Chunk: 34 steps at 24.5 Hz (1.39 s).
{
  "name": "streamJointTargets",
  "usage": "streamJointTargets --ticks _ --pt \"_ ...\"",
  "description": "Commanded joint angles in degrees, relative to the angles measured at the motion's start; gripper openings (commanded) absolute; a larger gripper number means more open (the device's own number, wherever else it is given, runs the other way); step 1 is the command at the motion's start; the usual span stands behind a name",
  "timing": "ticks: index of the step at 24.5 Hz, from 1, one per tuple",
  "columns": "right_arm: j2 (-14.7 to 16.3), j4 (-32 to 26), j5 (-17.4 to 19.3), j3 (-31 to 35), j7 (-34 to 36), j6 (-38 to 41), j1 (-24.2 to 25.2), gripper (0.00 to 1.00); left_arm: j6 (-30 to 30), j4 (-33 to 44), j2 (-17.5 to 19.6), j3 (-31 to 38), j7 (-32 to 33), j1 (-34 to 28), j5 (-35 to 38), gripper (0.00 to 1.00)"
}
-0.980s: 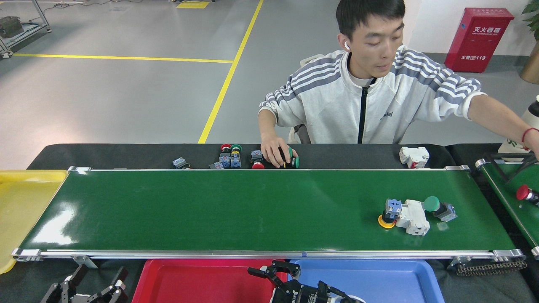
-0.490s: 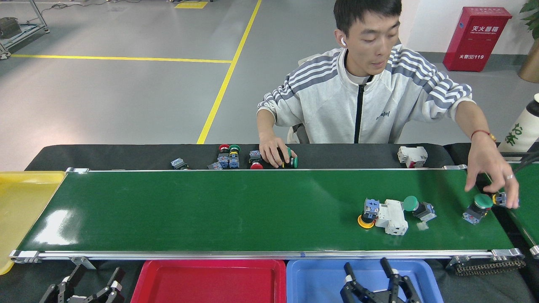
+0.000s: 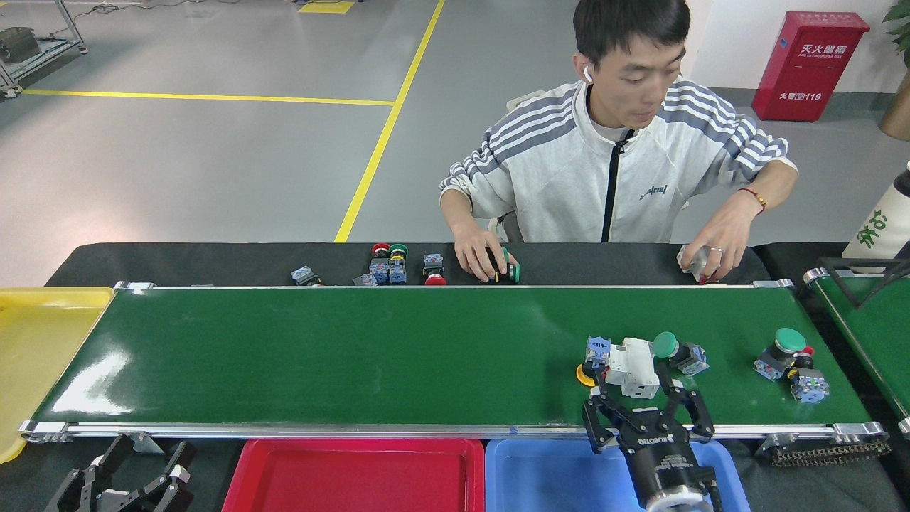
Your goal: Pick switch part from conveyor to tray
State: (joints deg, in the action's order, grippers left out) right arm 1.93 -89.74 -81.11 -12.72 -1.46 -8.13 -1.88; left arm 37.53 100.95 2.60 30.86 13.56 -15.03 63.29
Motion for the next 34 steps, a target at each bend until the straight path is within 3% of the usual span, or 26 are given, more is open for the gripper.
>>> streamJointTargets --ticks 1,6,7,8,10,12,17,20,25,26,27,28,29,30,34 --pt "-0.7 0.88 -0.1 -0.81 -1.44 -0.13 -2.6 0.94 0.18 0.74 -0.23 -0.01 -0.81 0.44 -0.27 1.0" --pt "-3.25 6.24 -0.28 -3.1 -2.76 -0.22 -7.88 0.95 -3.6 0.74 -0.4 0.25 -0.81 0.44 6.58 1.0" --pt "-3.43 7.21 -0.37 -3.71 -3.11 -0.13 -8.76 0.87 -4.57 0.74 -0.49 0.16 -0.9 0.35 8.25 1.0" --pt "-3.25 7.83 -0.37 -4.42 -3.64 -0.13 -9.46 0.74 -5.01 0.74 -0.58 -0.01 -0.9 0.35 9.58 1.0" --pt "-2.55 8.0 -0.37 -6.61 -4.78 -0.13 -10.17 0.37 -5.27 0.74 -0.84 0.08 -0.81 0.35 11.42 1.0" --pt "-1.84 7.92 -0.54 -7.76 -5.4 -0.04 -10.08 0.23 -5.27 0.74 -0.93 0.34 -0.72 0.53 11.42 1.0" --pt "-1.76 7.83 -0.63 -9.43 -6.98 0.05 -10.25 0.03 -5.36 0.74 -1.1 0.43 -0.81 0.44 11.42 1.0" --pt "-2.19 6.77 -0.72 -10.04 -6.98 0.22 -10.78 0.02 -5.36 0.74 -1.28 0.43 -0.9 0.26 11.33 1.0" --pt "-1.67 0.09 -0.72 -20.85 -6.54 0.4 -9.55 0.02 -5.45 0.74 -1.9 0.69 -0.9 0.26 11.42 1.0" --pt "-1.67 -1.31 -0.72 -24.02 -6.54 0.49 -9.2 0.02 -5.45 0.74 -1.98 0.69 -0.81 0.26 11.42 1.0" --pt "-1.67 -2.37 -0.72 -27.18 -6.54 0.49 -9.02 0.1 -5.45 0.74 -1.98 0.69 -0.81 0.18 11.42 1.0" --pt "-1.76 -2.81 -0.72 -30.08 -6.54 0.57 -9.02 0.38 -5.45 0.74 -1.98 0.69 -0.9 0.0 11.42 1.0" --pt "-2.19 -2.72 -0.72 -32.98 -6.45 0.49 -9.02 0.89 -5.36 0.74 -1.98 0.69 -0.81 -0.18 11.42 1.0" --pt "-2.63 -2.54 -0.54 -35.44 -6.45 0.57 -9.02 0.99 -5.36 0.74 -1.98 0.69 -0.9 -0.26 11.42 1.0" --pt "-3.25 -2.02 -0.37 -40.28 -6.45 0.49 -8.93 1.0 -5.18 0.74 -2.07 0.6 -0.9 -0.44 11.33 1.0"
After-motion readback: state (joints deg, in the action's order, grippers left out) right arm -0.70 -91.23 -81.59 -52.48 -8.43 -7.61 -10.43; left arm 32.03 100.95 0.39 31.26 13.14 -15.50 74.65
